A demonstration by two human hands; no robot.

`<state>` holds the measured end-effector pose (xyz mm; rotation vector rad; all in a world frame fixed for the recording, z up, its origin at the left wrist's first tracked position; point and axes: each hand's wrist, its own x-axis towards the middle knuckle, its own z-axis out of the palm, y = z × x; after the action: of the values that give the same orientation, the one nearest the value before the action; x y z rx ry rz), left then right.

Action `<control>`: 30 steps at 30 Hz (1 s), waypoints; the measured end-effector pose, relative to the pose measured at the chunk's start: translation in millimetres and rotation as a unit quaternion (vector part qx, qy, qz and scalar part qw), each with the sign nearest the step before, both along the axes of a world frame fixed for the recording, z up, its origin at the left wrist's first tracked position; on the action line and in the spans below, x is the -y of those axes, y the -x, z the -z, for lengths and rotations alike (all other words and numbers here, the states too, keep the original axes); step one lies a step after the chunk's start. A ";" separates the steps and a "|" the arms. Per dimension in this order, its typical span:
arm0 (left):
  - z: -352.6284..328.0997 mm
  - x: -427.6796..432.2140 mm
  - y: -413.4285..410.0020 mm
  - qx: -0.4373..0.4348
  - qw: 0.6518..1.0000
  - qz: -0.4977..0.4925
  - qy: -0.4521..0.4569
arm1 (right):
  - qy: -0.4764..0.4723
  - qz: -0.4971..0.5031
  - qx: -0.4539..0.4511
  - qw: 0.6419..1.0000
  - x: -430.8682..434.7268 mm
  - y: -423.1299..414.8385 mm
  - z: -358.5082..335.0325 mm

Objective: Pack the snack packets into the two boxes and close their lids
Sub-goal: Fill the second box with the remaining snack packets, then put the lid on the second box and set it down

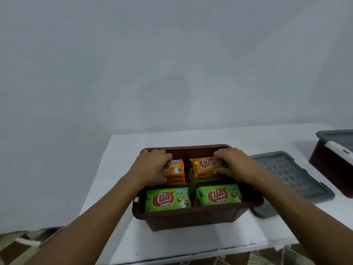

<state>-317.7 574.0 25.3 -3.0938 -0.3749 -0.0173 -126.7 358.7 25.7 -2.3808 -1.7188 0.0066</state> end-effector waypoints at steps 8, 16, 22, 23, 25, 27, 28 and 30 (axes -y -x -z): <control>-0.8 0.0 2.9 0.032 0.999 0.002 0.015 | -0.123 -0.028 -0.076 0.989 7.7 0.8 5.6; -5.4 41.2 -27.1 0.061 0.993 0.007 0.102 | -0.225 0.081 -0.129 0.962 83.0 -51.3 22.0; -10.5 116.8 -83.4 0.135 0.980 0.032 0.144 | -0.077 0.233 -0.099 0.964 184.6 -121.1 63.2; -13.4 133.9 -94.9 0.152 0.977 0.045 0.140 | -0.030 0.260 -0.079 0.962 200.3 -129.8 69.9; -17.3 167.1 -115.1 0.167 0.975 0.078 0.122 | 0.059 0.308 -0.063 0.947 226.8 -140.7 83.3; -16.3 199.6 -132.2 0.150 0.979 0.105 0.091 | 0.095 0.331 -0.084 0.935 245.0 -143.8 96.7; -13.2 214.5 -140.0 0.140 0.981 0.114 0.068 | 0.088 0.335 -0.082 0.934 249.9 -142.3 102.5; -1.2 247.8 -153.8 0.112 0.988 0.100 0.027 | 0.043 0.336 -0.059 0.939 258.1 -138.5 114.3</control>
<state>-163.9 326.2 26.6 -3.1758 -0.0676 -0.3669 11.8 100.6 -88.6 -2.8351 -0.7977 0.1179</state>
